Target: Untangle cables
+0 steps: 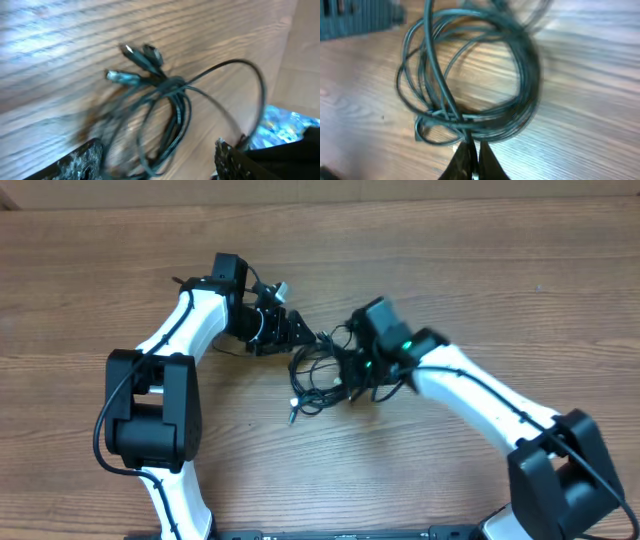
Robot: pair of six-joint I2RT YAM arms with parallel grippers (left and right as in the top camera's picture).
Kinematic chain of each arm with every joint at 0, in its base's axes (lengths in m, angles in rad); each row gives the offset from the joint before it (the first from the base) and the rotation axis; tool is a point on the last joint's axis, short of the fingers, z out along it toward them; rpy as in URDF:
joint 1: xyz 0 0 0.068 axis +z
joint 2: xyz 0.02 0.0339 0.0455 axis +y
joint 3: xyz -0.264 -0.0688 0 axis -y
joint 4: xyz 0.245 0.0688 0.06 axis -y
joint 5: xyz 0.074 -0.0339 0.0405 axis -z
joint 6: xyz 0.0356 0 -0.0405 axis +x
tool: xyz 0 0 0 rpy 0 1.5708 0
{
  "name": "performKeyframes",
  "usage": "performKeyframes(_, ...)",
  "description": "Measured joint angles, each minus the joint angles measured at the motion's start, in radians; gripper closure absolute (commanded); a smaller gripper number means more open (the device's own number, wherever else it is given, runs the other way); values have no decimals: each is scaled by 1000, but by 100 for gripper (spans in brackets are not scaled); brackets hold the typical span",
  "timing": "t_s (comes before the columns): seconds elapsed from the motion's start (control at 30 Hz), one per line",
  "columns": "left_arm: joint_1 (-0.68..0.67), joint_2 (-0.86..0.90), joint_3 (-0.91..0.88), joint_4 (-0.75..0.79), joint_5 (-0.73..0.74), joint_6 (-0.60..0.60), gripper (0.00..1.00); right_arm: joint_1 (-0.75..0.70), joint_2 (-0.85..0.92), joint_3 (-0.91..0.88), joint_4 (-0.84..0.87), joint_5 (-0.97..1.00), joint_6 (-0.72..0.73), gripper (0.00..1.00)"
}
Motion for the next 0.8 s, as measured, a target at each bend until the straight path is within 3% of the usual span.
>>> performKeyframes(0.2,2,0,0,-3,-57,0,34,-129,0,35,-198,-42,-1,96)
performKeyframes(0.33,2,0,0,-7,-71,3,43,-192,0,35,-249,-47,-4,96)
performKeyframes(0.43,2,0,0,-14,-54,27,45,-202,0,35,-255,-52,-3,96)
performKeyframes(0.53,2,0,0,-53,57,138,47,-201,0,35,-253,-56,-3,96)
performKeyframes(0.63,-5,0,0,-113,193,322,42,-201,0,35,-251,-58,-4,96)
performKeyframes(0.8,-84,0,0,-124,262,516,42,-201,0,35,-248,-61,-3,96)
